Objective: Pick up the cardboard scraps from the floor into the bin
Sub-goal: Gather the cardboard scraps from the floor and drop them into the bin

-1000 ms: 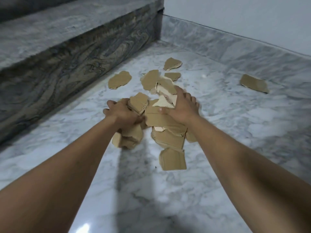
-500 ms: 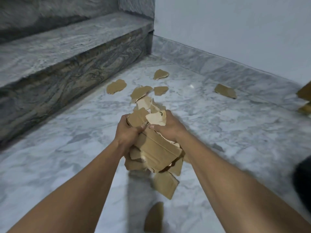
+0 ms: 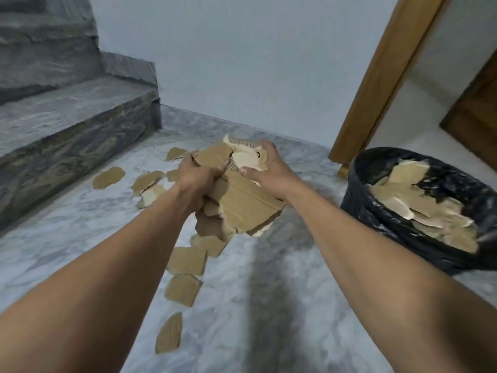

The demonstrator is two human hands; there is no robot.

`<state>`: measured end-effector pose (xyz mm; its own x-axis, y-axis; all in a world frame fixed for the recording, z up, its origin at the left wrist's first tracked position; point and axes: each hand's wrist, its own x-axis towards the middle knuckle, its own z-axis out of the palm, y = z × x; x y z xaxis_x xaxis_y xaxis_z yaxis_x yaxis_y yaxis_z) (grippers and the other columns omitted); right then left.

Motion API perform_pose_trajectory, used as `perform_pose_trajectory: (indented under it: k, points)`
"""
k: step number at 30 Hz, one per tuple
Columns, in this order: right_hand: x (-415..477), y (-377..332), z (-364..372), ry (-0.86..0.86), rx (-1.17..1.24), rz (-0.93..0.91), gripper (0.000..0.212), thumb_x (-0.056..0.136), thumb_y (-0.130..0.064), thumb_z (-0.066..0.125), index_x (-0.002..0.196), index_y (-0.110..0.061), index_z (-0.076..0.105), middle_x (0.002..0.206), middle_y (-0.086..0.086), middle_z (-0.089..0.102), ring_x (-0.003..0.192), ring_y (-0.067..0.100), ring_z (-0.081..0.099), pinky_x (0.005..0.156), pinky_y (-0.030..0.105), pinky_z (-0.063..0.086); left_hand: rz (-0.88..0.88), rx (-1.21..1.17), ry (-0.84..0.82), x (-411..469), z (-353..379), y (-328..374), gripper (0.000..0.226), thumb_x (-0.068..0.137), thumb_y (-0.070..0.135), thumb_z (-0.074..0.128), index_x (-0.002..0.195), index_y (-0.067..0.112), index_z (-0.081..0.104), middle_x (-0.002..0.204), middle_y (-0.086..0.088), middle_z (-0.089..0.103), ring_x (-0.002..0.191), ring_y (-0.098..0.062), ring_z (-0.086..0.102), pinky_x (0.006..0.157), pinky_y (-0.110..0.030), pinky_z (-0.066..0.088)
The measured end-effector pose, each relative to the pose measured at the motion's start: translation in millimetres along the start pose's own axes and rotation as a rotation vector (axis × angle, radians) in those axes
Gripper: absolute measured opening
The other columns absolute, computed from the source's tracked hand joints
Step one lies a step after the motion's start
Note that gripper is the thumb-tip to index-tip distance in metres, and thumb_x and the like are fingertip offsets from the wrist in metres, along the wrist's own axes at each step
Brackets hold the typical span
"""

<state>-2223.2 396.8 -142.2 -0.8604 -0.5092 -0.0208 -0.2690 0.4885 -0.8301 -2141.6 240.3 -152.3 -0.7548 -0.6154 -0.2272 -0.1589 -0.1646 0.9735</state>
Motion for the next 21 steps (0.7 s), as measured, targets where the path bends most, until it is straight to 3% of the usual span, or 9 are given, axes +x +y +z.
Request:
perform_pose_trajectory:
  k: [4, 8, 11, 13, 16, 21]
  points:
    - [-17, -11, -100, 0.102, -0.038, 0.003, 0.077, 0.094, -0.029, 0.072, 0.156, -0.031, 0.025, 0.135, -0.007, 0.046, 0.118, 0.010, 0.048, 0.088, 0.018, 0.036, 0.031, -0.011, -0.102, -21, 81, 51, 0.045, 0.084, 0.008, 0.080, 0.117, 0.016, 0.052, 0.105, -0.010, 0.068, 0.086, -0.025, 0.069, 0.072, -0.043, 0.062]
    - [-35, 0, -191, 0.229, -0.064, 0.065, 0.083, 0.089, -0.035, 0.077, 0.156, -0.033, 0.030, 0.149, -0.004, 0.048, 0.131, 0.017, 0.049, 0.104, 0.029, 0.042, 0.054, -0.012, -0.206, -44, 167, 87, 0.051, 0.083, 0.008, 0.080, 0.125, 0.015, 0.052, 0.114, -0.008, 0.065, 0.094, -0.026, 0.066, 0.073, -0.038, 0.059]
    - [-56, 20, -245, 0.332, -0.065, 0.133, 0.084, 0.087, -0.039, 0.078, 0.156, -0.039, 0.031, 0.148, -0.004, 0.050, 0.130, 0.018, 0.050, 0.112, 0.037, 0.041, 0.058, 0.003, -0.290, -67, 227, 100, 0.057, 0.086, 0.009, 0.078, 0.134, 0.014, 0.047, 0.122, -0.010, 0.061, 0.100, -0.026, 0.061, 0.083, -0.040, 0.057]
    - [-69, 37, -272, 0.384, -0.062, 0.191, 0.086, 0.087, -0.041, 0.078, 0.157, -0.041, 0.027, 0.151, -0.002, 0.047, 0.129, 0.018, 0.050, 0.111, 0.038, 0.042, 0.066, 0.034, -0.342, -81, 260, 98, 0.058, 0.089, 0.010, 0.074, 0.138, 0.013, 0.043, 0.130, -0.011, 0.057, 0.101, -0.025, 0.055, 0.088, -0.039, 0.053]
    - [-85, 64, -296, 0.451, -0.046, 0.273, 0.088, 0.088, -0.044, 0.076, 0.158, -0.039, 0.024, 0.154, -0.002, 0.044, 0.121, 0.016, 0.049, 0.098, 0.029, 0.044, 0.056, 0.099, -0.410, -93, 300, 84, 0.061, 0.093, 0.016, 0.072, 0.144, 0.011, 0.039, 0.135, -0.013, 0.054, 0.103, -0.026, 0.052, 0.087, -0.036, 0.051]
    - [-105, 104, -302, 0.442, -0.048, 0.423, 0.081, 0.091, -0.049, 0.071, 0.158, -0.030, 0.030, 0.156, -0.002, 0.043, 0.136, 0.023, 0.047, 0.103, 0.031, 0.036, 0.072, 0.288, -0.497, -96, 318, 58, 0.051, 0.090, 0.021, 0.075, 0.134, 0.003, 0.057, 0.129, -0.016, 0.064, 0.117, -0.033, 0.063, 0.098, -0.039, 0.054]
